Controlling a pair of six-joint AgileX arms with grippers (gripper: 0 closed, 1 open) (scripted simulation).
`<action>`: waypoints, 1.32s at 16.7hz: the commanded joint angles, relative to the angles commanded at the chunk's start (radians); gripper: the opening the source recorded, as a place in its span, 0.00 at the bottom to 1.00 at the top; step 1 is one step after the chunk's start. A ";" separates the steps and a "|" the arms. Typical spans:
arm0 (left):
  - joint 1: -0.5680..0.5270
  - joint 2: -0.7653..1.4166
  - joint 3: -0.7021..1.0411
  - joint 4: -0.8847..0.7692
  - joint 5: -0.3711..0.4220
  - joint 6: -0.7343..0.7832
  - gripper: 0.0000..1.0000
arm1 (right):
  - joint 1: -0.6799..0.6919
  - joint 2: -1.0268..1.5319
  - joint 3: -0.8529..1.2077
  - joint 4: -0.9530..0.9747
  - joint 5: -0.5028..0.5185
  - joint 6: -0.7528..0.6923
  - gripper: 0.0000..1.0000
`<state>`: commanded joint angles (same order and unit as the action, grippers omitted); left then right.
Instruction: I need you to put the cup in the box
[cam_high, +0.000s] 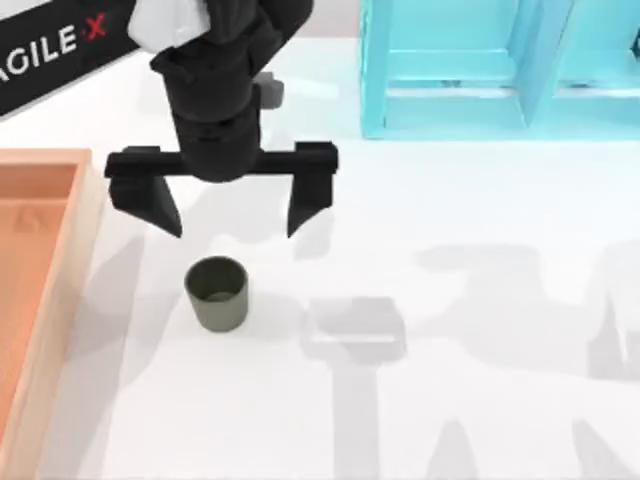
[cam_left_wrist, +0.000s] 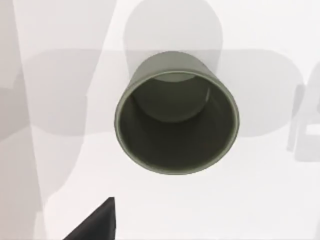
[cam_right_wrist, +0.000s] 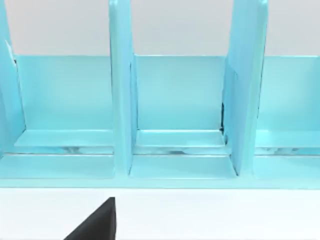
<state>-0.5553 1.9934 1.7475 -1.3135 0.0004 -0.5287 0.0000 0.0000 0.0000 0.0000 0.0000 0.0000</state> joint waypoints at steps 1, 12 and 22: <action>-0.003 0.012 0.011 -0.008 0.000 -0.003 1.00 | 0.000 0.000 0.000 0.000 0.000 0.000 1.00; 0.000 0.046 -0.124 0.160 0.000 0.000 1.00 | 0.000 0.000 0.000 0.000 0.000 0.000 1.00; -0.001 0.091 -0.279 0.357 0.001 0.000 0.92 | 0.000 0.000 0.000 0.000 0.000 0.000 1.00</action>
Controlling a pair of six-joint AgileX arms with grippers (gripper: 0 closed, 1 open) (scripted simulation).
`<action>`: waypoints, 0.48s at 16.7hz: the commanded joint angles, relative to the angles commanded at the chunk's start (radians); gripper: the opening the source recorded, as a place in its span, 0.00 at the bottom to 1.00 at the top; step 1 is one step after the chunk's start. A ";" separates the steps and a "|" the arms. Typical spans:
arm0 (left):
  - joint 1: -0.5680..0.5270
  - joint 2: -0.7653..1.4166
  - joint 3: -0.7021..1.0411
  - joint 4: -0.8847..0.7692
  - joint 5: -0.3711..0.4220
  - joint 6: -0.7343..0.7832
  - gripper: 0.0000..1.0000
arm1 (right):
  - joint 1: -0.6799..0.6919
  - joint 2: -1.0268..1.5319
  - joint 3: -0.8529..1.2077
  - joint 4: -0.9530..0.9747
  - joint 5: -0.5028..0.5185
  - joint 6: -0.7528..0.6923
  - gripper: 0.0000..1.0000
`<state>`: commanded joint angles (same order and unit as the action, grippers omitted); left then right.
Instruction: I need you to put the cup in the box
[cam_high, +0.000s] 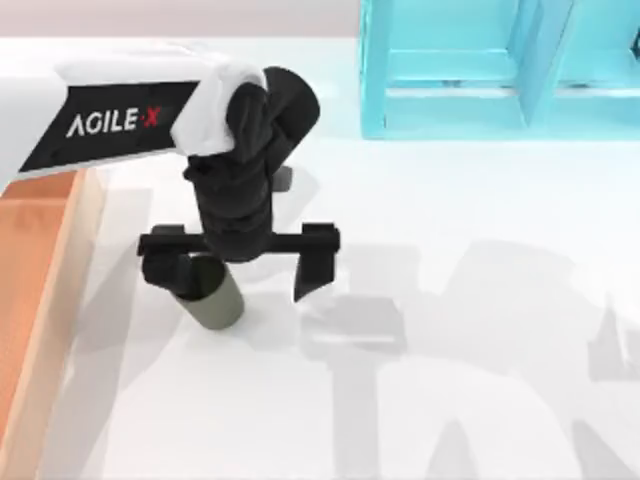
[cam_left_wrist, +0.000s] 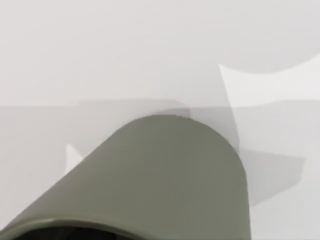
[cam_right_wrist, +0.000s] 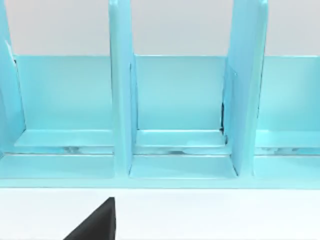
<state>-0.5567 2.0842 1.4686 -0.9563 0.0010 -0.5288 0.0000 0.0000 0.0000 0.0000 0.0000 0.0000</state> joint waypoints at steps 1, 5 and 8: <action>0.000 0.000 0.000 0.000 0.000 0.000 0.85 | 0.000 0.000 0.000 0.000 0.000 0.000 1.00; 0.000 0.000 0.000 0.000 0.000 0.000 0.55 | 0.000 0.000 0.000 0.000 0.000 0.000 1.00; 0.000 0.000 0.000 0.000 0.000 0.000 0.32 | 0.000 0.000 0.000 0.000 0.000 0.000 1.00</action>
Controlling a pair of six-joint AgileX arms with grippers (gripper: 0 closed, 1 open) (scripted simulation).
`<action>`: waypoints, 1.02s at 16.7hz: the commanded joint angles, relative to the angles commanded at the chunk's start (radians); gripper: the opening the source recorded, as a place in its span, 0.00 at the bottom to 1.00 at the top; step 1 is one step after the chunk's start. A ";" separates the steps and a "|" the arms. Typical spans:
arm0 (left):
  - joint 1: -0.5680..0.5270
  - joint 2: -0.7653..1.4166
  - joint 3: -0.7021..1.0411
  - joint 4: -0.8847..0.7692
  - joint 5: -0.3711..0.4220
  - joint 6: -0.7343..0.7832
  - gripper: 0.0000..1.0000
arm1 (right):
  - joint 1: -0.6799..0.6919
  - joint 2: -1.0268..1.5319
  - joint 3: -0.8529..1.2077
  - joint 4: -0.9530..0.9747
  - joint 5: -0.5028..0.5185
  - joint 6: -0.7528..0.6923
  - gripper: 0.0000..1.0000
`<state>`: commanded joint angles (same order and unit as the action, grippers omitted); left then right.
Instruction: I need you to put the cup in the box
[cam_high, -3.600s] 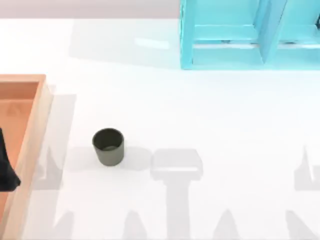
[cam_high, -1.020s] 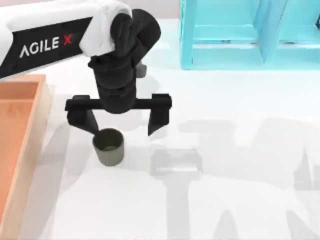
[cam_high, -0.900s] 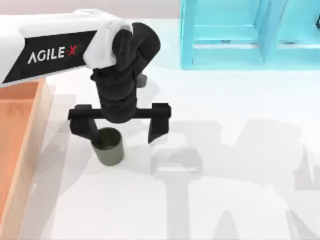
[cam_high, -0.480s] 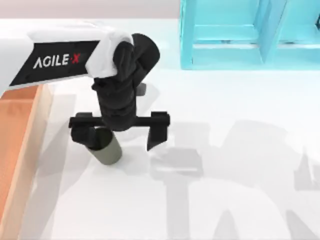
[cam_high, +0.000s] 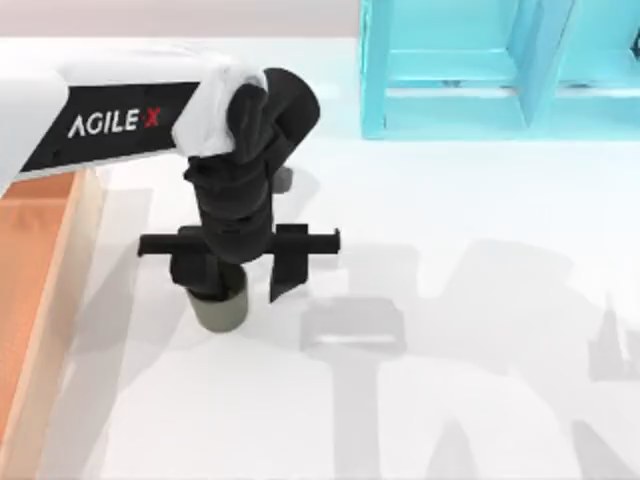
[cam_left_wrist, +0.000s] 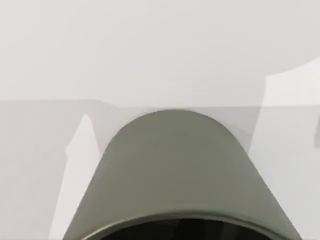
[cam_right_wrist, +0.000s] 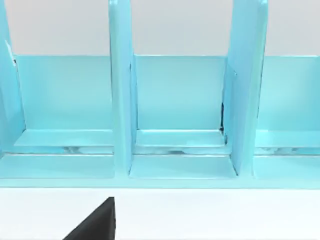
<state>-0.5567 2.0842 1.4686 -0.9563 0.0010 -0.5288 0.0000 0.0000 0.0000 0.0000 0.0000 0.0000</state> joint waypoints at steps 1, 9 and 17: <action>0.000 0.000 0.000 0.000 0.000 0.000 0.25 | 0.000 0.000 0.000 0.000 0.000 0.000 1.00; 0.000 0.000 0.000 0.000 0.000 0.000 0.00 | 0.000 0.000 0.000 0.000 0.000 0.000 1.00; 0.022 -0.012 0.018 -0.025 0.024 0.062 0.00 | 0.000 0.000 0.000 0.000 0.000 0.000 1.00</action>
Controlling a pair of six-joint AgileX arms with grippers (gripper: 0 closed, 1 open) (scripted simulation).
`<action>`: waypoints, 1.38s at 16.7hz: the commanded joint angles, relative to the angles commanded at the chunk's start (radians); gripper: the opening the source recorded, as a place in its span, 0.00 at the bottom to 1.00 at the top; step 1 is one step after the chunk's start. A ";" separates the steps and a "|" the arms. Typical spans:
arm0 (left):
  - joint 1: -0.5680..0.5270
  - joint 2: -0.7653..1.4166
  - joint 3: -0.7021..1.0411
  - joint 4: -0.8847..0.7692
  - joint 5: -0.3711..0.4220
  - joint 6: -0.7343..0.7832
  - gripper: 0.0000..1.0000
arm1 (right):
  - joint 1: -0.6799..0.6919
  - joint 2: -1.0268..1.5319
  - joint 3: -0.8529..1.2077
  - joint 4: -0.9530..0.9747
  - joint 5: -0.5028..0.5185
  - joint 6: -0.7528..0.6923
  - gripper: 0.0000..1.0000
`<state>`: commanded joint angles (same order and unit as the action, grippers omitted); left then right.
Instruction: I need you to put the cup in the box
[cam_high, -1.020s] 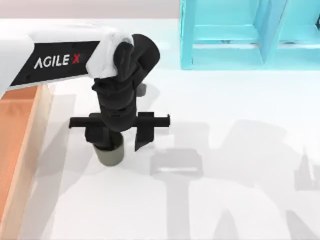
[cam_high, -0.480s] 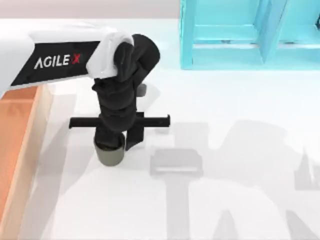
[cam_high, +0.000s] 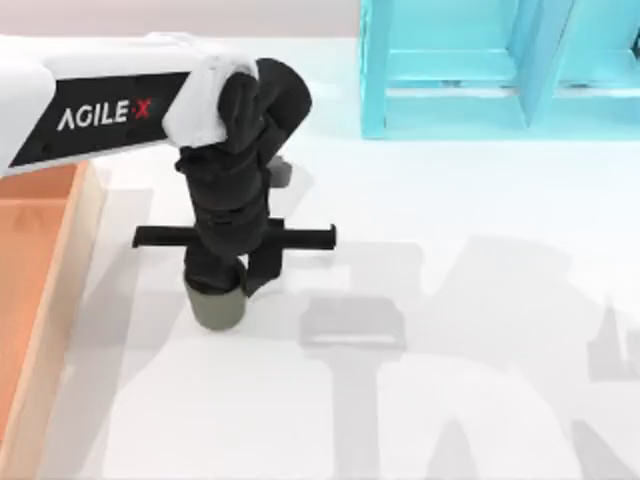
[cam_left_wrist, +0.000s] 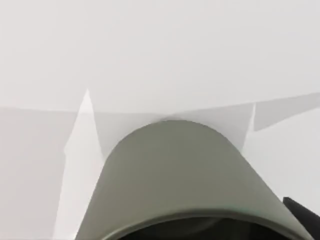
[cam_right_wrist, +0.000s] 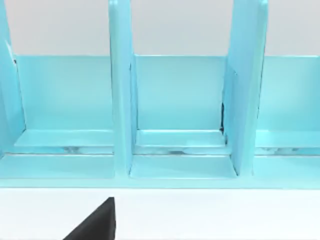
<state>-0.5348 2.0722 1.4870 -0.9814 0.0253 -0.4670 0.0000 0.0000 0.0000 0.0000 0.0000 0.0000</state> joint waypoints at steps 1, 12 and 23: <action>0.021 -0.017 0.010 -0.009 0.012 0.039 0.00 | 0.000 0.000 0.000 0.000 0.000 0.000 1.00; 0.597 -0.265 0.127 -0.325 0.053 0.613 0.00 | 0.000 0.000 0.000 0.000 0.000 0.000 1.00; 0.747 -0.303 0.105 -0.418 0.024 0.703 0.00 | 0.000 0.000 0.000 0.000 0.000 0.000 1.00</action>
<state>0.2119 1.7694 1.5922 -1.3989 0.0496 0.2362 0.0000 0.0000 0.0000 0.0000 0.0000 0.0000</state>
